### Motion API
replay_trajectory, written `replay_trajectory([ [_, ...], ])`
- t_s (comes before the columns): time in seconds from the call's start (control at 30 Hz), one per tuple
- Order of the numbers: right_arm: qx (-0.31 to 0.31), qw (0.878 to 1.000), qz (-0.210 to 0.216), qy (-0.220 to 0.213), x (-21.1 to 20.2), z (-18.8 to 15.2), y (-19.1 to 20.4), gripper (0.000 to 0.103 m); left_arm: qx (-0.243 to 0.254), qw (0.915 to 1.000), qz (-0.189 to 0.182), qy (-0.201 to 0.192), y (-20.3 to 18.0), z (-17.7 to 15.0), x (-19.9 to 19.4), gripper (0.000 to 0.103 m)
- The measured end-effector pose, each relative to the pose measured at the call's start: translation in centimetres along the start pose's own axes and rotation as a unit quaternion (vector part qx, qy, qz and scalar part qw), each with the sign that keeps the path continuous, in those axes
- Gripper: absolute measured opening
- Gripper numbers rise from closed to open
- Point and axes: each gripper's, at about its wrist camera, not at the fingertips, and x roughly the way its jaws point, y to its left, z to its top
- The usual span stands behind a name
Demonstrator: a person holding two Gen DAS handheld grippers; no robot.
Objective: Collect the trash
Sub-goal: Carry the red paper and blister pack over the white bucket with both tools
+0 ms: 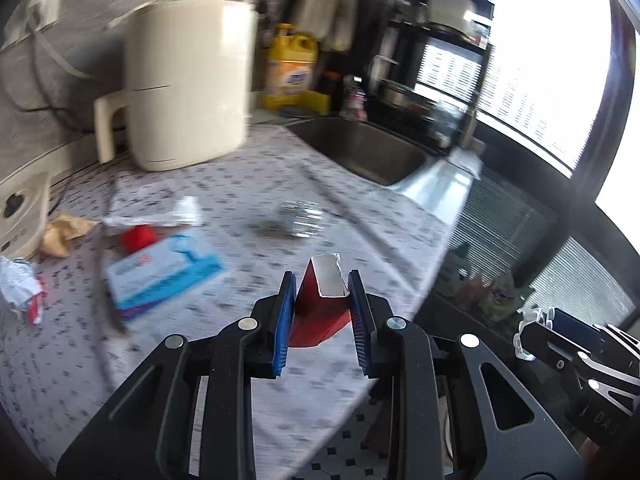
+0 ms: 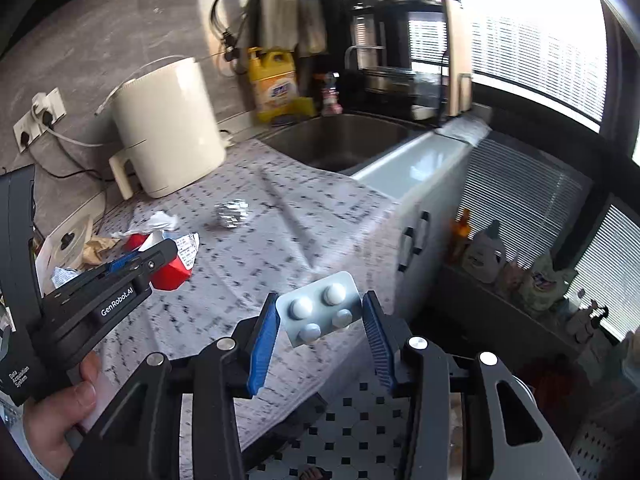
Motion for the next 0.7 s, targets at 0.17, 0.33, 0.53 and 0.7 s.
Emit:
replay_trajectory([
  [0.17, 0.026, 0.999, -0.025, 0.002, -2.6, -1.8, -6.4, 0.042, 0.02, 0.9995, -0.019, 0.014, -5.7, -1.9, 0.0, 0.027],
  [0.33, 0.051, 0.998, -0.044, 0.007, -4.9, -4.0, -11.7, 0.042, 0.042, 0.9982, -0.034, 0.028, -10.5, -4.2, -0.1, 0.027],
  [0.53, 0.067, 0.996, -0.055, 0.026, -5.9, -6.6, -16.2, 0.043, 0.04, 0.9972, -0.041, 0.048, -14.6, -7.1, 0.0, 0.027],
  [0.7, 0.08, 0.994, -0.064, 0.039, -6.1, -8.5, -19.6, 0.044, 0.049, 0.9952, -0.05, 0.068, -17.7, -9.7, 0.5, 0.027],
])
